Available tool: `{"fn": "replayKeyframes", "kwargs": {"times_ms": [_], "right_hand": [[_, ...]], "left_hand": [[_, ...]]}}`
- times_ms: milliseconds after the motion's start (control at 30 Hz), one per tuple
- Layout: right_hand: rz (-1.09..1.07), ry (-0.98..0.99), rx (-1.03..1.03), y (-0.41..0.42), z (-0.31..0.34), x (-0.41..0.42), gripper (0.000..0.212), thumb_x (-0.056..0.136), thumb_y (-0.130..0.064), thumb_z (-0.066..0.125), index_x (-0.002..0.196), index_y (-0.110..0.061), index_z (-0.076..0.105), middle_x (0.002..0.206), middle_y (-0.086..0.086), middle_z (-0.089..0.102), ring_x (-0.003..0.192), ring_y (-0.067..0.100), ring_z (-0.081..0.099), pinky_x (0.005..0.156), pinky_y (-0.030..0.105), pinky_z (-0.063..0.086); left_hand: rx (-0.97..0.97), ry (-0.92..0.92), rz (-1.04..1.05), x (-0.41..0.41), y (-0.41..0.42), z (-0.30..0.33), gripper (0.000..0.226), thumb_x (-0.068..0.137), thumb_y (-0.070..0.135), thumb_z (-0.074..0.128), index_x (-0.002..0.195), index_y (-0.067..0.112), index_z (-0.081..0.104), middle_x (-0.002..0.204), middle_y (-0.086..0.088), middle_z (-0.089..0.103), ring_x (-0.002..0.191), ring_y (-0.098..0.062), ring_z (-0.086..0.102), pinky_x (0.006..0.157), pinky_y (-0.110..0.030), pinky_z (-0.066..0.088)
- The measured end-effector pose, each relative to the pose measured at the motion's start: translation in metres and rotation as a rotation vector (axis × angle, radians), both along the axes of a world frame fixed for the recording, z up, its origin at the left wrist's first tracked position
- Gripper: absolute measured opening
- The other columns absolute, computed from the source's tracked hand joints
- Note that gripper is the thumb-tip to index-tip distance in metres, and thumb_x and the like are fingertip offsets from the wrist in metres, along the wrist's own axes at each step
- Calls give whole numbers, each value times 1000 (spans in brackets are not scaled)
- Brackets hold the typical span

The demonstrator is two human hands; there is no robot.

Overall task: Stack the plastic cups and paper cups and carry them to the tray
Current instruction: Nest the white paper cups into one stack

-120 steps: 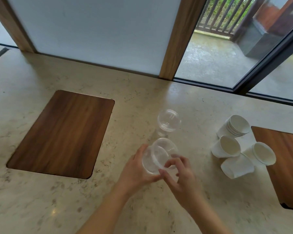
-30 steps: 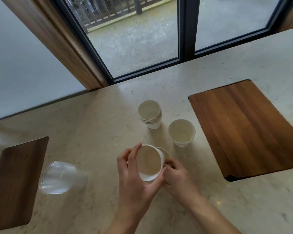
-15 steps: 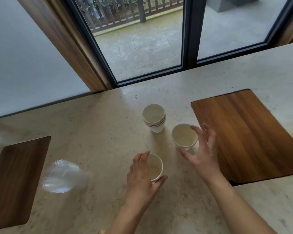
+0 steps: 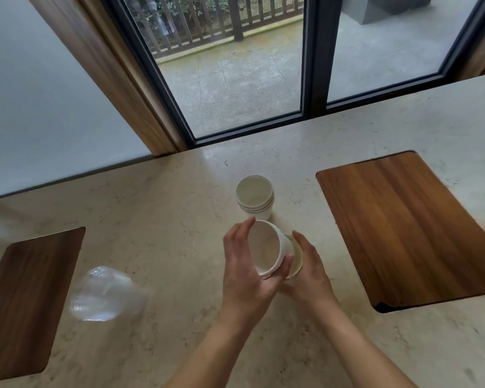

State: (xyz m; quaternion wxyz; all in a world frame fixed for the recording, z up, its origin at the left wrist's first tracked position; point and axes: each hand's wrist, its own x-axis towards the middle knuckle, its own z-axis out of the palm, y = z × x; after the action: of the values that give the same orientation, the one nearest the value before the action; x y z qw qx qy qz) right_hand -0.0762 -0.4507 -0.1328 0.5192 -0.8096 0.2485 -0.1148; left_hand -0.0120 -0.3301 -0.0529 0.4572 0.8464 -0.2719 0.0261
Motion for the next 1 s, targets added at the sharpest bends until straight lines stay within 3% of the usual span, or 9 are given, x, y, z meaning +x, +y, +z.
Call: {"fn": "replayKeyframes", "kwargs": {"times_ms": [167,267,333,467,567,667,733,867,1000], "right_hand": [[67,-96,-29,5,3,-10,105,67,-50,76,149,-41,9,143,-11,37,129,12,40,104,41,41],[41,-103,-5,1,7,-12,103,71,-46,79,146,-51,10,143,-32,26,128,4,41,97,31,45],[28,-126,19,-4,8,-11,93,70,-41,84,141,-53,25,140,-37,33,125,-6,43,93,23,45],[-32,-167,49,-15,18,-7,79,69,-39,87,133,-43,42,135,-17,50,121,-2,49,94,26,48],[-105,-194,132,-28,39,0,81,67,-54,85,133,-47,39,131,-30,48,115,2,53,89,30,50],[-114,-278,127,-43,73,22,83,66,-62,80,135,-47,36,129,-36,44,113,-1,54,84,25,49],[-86,-329,135,-51,91,45,84,69,-57,80,137,-43,33,130,-34,41,116,7,54,86,32,54],[-44,-346,116,-50,101,93,86,71,-54,79,139,-37,29,137,-13,42,122,17,52,92,42,55],[43,-195,-146,-36,79,128,80,73,-53,78,136,-33,33,140,-1,47,123,21,51,95,55,47]], "left_hand": [[259,144,-100,-4,-4,-28,91,82,56,72,153,21,28,152,2,28,143,-15,30,114,-42,35],[301,269,-243,3,-4,-32,89,85,73,53,157,35,18,163,14,16,150,-4,15,121,-38,23],[236,316,-231,14,-5,-28,77,90,73,42,156,36,25,159,18,27,147,1,22,120,-37,25],[105,182,34,63,-14,-16,50,98,35,56,145,29,42,142,17,46,131,-4,43,110,-36,39],[186,167,24,108,-27,-14,77,82,16,73,148,22,34,153,3,37,138,-16,36,114,-43,36],[342,202,3,129,-44,-22,107,69,40,86,153,22,23,154,-6,36,137,-29,35,108,-47,36],[408,185,61,133,-51,-31,113,63,60,84,152,21,27,148,-7,46,132,-31,41,102,-50,39],[322,164,162,134,-56,-41,96,56,65,83,134,27,45,125,1,62,113,-25,55,89,-45,51],[293,240,128,130,-52,-43,79,58,59,80,126,34,50,117,12,64,105,-16,63,83,-43,57]]}}
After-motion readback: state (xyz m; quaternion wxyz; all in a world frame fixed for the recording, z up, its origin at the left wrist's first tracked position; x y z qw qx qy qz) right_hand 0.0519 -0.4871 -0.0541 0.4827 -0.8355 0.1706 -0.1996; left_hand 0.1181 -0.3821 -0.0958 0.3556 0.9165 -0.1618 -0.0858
